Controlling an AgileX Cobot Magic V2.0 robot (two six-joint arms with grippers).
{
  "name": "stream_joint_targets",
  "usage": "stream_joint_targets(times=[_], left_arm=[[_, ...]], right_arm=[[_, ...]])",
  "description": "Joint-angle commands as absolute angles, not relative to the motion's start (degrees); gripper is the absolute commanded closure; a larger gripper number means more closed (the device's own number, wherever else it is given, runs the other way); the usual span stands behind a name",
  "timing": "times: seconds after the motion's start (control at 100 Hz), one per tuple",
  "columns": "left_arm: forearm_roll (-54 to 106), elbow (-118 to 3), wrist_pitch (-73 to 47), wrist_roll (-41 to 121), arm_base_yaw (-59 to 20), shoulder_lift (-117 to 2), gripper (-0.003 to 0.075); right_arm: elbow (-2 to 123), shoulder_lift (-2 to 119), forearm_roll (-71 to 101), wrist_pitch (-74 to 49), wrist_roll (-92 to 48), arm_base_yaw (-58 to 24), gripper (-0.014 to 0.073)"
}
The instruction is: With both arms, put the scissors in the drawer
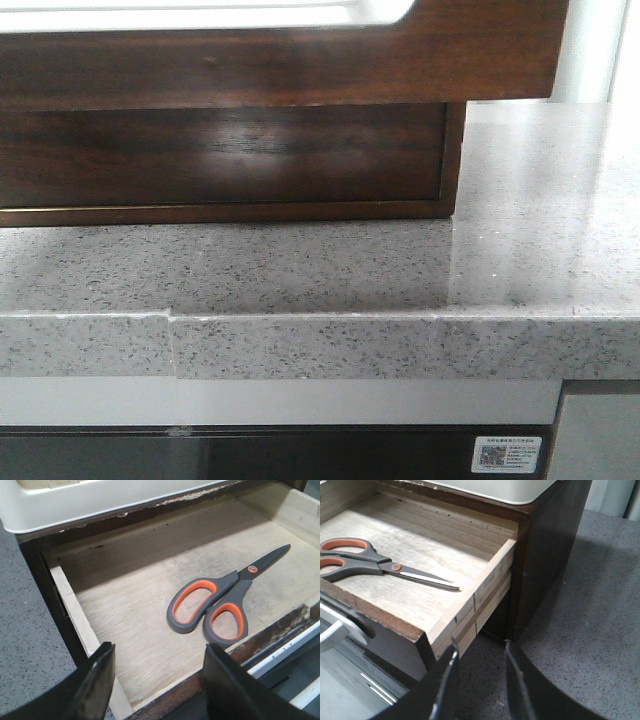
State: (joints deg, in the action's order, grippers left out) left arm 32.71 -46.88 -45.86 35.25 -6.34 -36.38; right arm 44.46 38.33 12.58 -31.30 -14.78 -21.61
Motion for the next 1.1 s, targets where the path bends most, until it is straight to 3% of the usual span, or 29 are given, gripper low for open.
stream_joint_targets(times=[0.0,0.13,0.34,0.42,0.87,1.09], left_arm=[[34.77,-48.55,-42.24,35.04,-6.75,-36.87,0.0353],[34.77,-48.55,-42.12,35.04,-6.75,-36.87,0.0404],[34.77,-48.55,-42.12,35.04,-6.75,-36.87,0.0655],[34.77,-48.55,-42.12,35.04,-6.75,-36.87,0.0739],[34.96,-48.55,-42.56,35.04,-7.44,-36.63,0.0741],[32.93,-44.9,-37.73,34.9,-7.75,-25.04,0.0741]], right_arm=[[45.61,38.0,13.2,-25.77,-14.81,-21.17,0.0405],[45.61,38.11,13.2,-25.77,-14.81,-21.17,0.0422],[45.61,38.11,13.2,-25.77,-14.81,-21.17,0.0658],[45.61,38.11,13.2,-25.39,-14.81,-21.17,0.0662],[45.61,38.11,13.2,-26.3,-14.81,-21.17,0.0662],[45.61,38.11,13.2,-26.3,-14.81,-21.17,0.0662]])
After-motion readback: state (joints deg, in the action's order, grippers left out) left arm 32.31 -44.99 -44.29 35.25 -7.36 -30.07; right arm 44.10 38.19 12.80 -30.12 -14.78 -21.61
